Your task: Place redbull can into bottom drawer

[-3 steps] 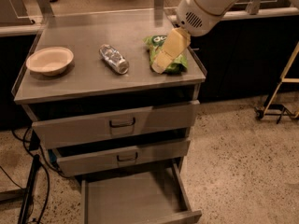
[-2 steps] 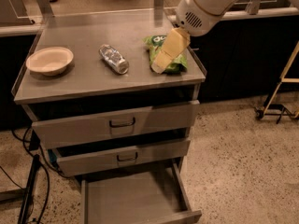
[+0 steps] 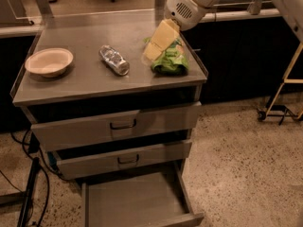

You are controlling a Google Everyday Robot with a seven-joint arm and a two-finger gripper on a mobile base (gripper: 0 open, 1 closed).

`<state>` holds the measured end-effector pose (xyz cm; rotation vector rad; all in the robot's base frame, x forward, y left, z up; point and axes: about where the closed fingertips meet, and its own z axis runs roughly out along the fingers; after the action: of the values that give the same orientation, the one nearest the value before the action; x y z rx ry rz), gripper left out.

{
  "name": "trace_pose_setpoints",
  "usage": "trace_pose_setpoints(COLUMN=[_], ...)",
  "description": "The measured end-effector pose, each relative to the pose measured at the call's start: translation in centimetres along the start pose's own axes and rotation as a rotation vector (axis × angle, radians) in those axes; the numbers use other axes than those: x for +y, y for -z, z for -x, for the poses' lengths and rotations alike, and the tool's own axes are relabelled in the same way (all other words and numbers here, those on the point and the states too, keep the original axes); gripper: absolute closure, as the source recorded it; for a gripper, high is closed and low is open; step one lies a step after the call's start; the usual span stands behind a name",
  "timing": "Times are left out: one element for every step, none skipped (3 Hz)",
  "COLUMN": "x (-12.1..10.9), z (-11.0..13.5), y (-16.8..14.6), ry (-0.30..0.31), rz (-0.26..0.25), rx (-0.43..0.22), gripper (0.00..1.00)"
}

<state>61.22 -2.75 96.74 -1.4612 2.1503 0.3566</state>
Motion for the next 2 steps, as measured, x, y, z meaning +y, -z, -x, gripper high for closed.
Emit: trace_pose_setpoints(x=[-0.01, -0.02], z=[0.96, 1.10], y=[-0.40, -0.15], ry=[0.019, 0.020], rz=[0.085, 0.088], rx=[-0.009, -0.012], gripper=[0.00, 0.00])
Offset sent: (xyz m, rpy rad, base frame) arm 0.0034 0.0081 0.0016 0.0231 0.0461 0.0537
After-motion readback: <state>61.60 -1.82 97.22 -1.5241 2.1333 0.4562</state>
